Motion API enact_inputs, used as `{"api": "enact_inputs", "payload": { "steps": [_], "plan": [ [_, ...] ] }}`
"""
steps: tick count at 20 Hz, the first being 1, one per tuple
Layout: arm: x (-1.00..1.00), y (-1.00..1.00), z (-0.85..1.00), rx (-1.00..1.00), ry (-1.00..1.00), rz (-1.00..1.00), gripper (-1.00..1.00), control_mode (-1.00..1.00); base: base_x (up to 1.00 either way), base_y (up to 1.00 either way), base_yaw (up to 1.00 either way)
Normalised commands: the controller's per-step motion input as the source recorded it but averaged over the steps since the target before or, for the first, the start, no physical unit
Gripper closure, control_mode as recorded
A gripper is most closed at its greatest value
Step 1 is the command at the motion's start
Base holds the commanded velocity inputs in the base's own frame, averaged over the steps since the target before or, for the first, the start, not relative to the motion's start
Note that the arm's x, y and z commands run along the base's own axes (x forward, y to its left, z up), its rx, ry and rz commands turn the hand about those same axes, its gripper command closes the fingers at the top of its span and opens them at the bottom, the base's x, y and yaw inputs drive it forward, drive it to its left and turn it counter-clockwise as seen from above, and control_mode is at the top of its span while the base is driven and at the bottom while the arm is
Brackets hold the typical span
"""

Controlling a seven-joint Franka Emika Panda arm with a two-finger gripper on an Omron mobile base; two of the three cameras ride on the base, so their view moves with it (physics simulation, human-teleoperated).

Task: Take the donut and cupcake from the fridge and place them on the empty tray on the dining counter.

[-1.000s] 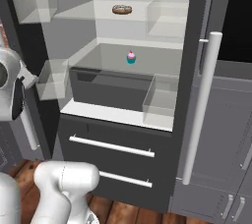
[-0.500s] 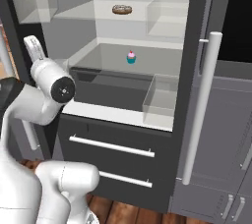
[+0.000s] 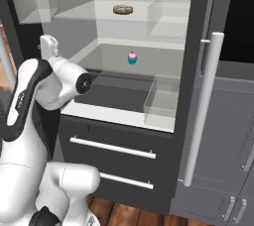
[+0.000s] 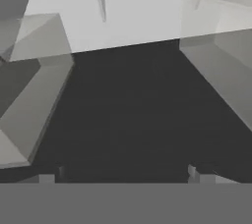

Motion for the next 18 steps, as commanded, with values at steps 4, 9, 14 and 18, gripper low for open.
{"api": "enact_inputs", "payload": {
  "steps": [4, 9, 14, 18],
  "plan": [
    [0.60, 0.42, -0.06, -0.04, 0.00, 0.15, -1.00, -1.00, 0.00, 0.00, 0.00],
    [0.69, 0.42, -0.13, 0.00, 0.00, 0.09, -1.00, -1.00, 0.00, 0.00, 0.00],
    [0.39, 0.66, -0.34, 0.00, -0.05, 0.16, -1.00, -1.00, 0.00, 0.00, 0.00],
    [0.30, 0.85, -0.13, 0.00, 0.00, 0.18, -1.00, -1.00, 0.00, 0.00, 0.00]
  ]
}}
